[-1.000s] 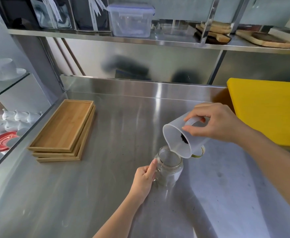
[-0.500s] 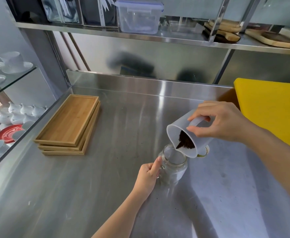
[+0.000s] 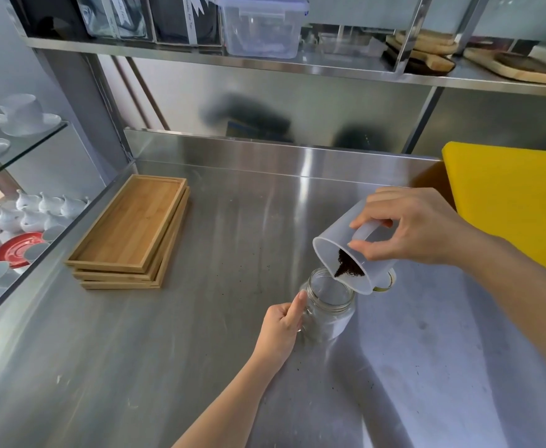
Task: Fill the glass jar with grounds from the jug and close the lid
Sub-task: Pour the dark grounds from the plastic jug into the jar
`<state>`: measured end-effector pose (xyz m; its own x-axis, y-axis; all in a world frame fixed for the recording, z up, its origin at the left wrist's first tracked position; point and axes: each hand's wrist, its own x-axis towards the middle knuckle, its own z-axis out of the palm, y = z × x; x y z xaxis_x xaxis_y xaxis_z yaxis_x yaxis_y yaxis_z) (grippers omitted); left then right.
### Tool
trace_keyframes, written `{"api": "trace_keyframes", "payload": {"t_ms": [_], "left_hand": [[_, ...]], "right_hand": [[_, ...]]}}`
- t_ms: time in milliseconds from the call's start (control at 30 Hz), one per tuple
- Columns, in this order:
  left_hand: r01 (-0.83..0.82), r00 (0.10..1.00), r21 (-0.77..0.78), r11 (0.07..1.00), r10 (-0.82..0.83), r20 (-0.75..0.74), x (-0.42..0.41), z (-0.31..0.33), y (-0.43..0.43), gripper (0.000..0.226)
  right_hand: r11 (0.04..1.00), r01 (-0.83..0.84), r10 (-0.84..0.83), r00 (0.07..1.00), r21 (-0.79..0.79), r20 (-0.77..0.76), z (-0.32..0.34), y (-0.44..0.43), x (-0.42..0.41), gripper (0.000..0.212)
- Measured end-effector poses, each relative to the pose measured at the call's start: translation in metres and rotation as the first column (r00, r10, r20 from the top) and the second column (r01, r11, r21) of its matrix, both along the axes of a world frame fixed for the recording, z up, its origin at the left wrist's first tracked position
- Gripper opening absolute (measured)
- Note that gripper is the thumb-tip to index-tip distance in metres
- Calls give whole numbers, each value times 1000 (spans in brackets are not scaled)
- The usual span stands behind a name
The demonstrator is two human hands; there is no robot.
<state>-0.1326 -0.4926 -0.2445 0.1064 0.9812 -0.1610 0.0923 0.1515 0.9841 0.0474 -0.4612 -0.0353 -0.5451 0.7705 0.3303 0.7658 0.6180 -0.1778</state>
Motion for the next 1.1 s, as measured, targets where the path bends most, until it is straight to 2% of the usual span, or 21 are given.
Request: {"api": "trace_keyframes", "payload": {"t_ms": [233,1100], "left_hand": [[4,1000,-9,1000,-4,2,-1,-1,-1,60],[-2,1000,-2,1000,2,-23,-1,2,-2,60]], "right_hand": [[1000,-25,24,999,8,28,1,-1,-1,22],[997,-78,77,996,11,53,0,0,-4,30]]}}
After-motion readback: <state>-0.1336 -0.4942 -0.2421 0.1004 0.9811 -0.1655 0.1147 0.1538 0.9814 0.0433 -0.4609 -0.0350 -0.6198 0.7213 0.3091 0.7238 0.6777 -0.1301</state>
